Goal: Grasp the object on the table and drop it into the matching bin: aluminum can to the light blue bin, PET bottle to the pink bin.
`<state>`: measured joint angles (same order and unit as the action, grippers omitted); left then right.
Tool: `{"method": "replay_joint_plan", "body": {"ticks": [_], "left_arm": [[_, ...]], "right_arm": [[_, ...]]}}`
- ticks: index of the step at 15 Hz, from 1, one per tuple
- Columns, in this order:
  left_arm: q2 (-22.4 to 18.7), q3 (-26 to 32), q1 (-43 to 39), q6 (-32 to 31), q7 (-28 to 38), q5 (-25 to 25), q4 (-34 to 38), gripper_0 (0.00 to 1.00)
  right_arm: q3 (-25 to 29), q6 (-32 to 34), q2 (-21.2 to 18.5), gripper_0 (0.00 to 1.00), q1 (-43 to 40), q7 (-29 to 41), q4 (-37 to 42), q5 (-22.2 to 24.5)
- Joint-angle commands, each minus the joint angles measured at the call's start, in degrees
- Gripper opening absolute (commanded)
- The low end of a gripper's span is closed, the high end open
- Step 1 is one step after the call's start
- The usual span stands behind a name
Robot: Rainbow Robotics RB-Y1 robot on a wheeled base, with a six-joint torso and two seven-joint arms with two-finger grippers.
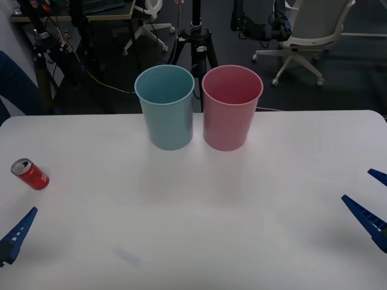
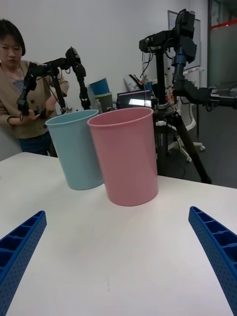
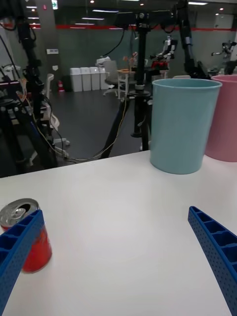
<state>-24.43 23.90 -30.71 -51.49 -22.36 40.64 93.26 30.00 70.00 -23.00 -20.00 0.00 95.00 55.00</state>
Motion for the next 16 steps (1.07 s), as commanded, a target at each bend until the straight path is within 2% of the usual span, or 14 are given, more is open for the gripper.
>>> {"method": "replay_joint_plan", "body": {"ticks": [1,3,6,8,12,16], "left_arm": [[0.0,-1.1,-0.6,2.5,-2.0,-1.9,-1.6,1.0],[0.4,-1.7,0.0,3.9,-2.0,-1.9,-2.8,1.0],[0.4,-0.9,5.2,-0.1,-3.3,-2.0,-12.0,1.0],[0.4,0.5,10.1,-2.4,-7.9,-2.0,-17.8,1.0],[0.4,1.1,14.0,-2.4,-10.9,-1.9,-22.3,1.0],[0.0,1.3,19.2,-3.8,-13.6,-1.9,-30.0,1.0]], "right_arm": [[0.0,0.0,0.0,1.0,0.0,0.0,0.0,0.0],[0.0,0.0,0.0,1.0,0.0,0.0,0.0,0.0],[0.0,0.0,0.0,1.0,0.0,0.0,0.0,0.0],[0.0,0.0,0.0,1.0,0.0,0.0,0.0,0.0],[0.0,0.0,0.0,1.0,0.0,0.0,0.0,0.0],[0.0,0.0,0.0,1.0,0.0,0.0,0.0,0.0]]}}
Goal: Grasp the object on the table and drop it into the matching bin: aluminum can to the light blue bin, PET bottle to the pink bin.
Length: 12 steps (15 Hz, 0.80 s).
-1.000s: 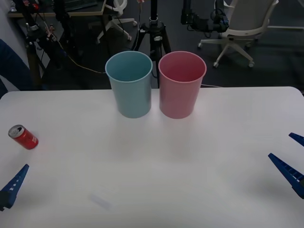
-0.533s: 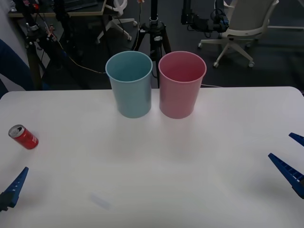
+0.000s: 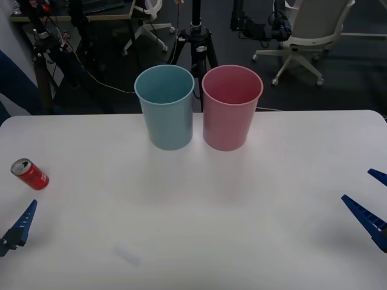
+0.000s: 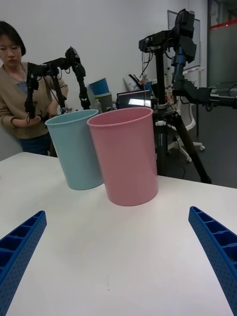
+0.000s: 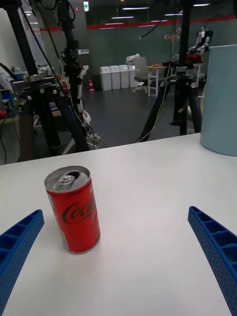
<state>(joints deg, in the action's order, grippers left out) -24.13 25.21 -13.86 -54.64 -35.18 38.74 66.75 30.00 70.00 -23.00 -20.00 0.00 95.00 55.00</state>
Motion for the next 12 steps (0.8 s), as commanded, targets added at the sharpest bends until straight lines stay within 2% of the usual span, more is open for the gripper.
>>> {"method": "replay_joint_plan", "body": {"ticks": [1,12], "left_arm": [[-0.7,-0.1,3.8,-0.8,-1.4,0.1,-5.6,1.0],[-4.2,-0.2,16.2,-1.3,-5.6,-0.2,-23.0,1.0]], "right_arm": [[0.0,0.0,0.0,1.0,0.0,0.0,0.0,0.0],[0.0,0.0,0.0,1.0,0.0,0.0,0.0,0.0]]}}
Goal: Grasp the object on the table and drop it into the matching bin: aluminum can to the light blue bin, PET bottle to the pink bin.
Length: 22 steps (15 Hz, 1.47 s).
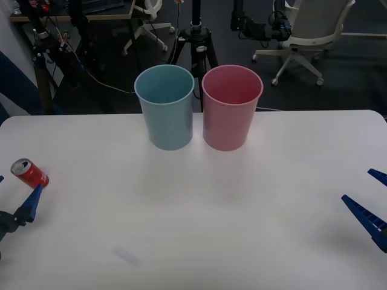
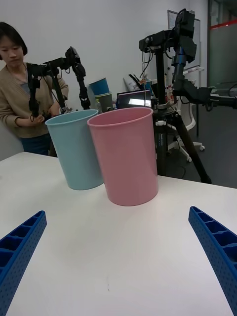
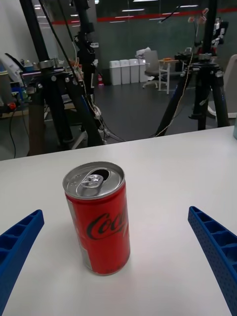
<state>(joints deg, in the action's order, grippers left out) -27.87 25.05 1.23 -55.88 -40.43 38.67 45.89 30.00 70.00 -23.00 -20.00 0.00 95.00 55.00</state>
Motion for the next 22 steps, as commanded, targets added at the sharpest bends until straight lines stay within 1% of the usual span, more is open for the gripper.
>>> {"method": "replay_joint_plan", "body": {"ticks": [1,7,10,22], "left_arm": [[-0.6,-0.1,1.7,0.2,-0.5,-0.3,-2.8,1.0],[-0.4,-1.5,4.2,5.3,-0.5,-0.3,-2.9,1.0],[-0.5,-4.6,5.2,8.9,-0.3,-2.5,-3.0,1.0],[-0.5,-6.5,8.6,15.6,1.8,-2.5,-3.0,1.0]], "right_arm": [[0.0,0.0,0.0,1.0,0.0,0.0,0.0,0.0],[0.0,0.0,0.0,1.0,0.0,0.0,0.0,0.0],[0.0,0.0,0.0,1.0,0.0,0.0,0.0,0.0],[0.0,0.0,0.0,1.0,0.0,0.0,0.0,0.0]]}}
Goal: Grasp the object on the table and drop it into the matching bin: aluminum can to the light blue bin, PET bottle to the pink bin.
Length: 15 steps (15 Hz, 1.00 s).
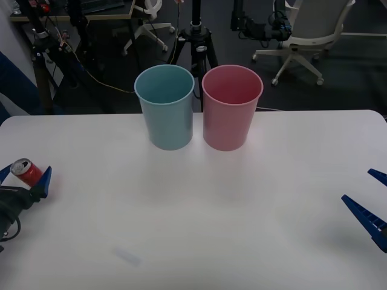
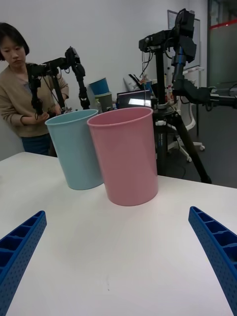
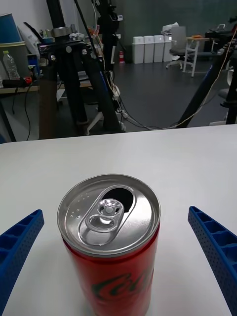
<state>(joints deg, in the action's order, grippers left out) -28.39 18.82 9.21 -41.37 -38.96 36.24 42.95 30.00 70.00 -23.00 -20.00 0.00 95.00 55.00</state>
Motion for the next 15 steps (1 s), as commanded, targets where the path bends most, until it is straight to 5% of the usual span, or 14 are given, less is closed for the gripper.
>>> {"method": "replay_joint_plan", "body": {"ticks": [1,2,3,6,15], "left_arm": [[0.0,-0.3,0.6,1.2,0.6,0.1,-0.1,1.0],[0.0,-0.4,0.6,1.7,0.8,0.0,0.0,1.0],[0.0,-0.5,0.7,2.0,1.0,0.1,0.0,0.87],[0.0,-0.5,0.8,2.0,1.8,0.1,0.0,0.04],[-0.4,-0.5,0.9,0.7,3.5,0.1,0.0,0.0]], "right_arm": [[0.0,0.0,0.0,1.0,0.0,0.0,0.0,0.0],[0.0,0.0,0.0,1.0,0.0,0.0,0.0,0.0],[0.0,0.0,0.0,1.0,0.0,0.0,0.0,0.0],[0.0,0.0,0.0,1.0,0.0,0.0,0.0,0.0],[0.0,0.0,0.0,1.0,0.0,0.0,0.0,0.0]]}}
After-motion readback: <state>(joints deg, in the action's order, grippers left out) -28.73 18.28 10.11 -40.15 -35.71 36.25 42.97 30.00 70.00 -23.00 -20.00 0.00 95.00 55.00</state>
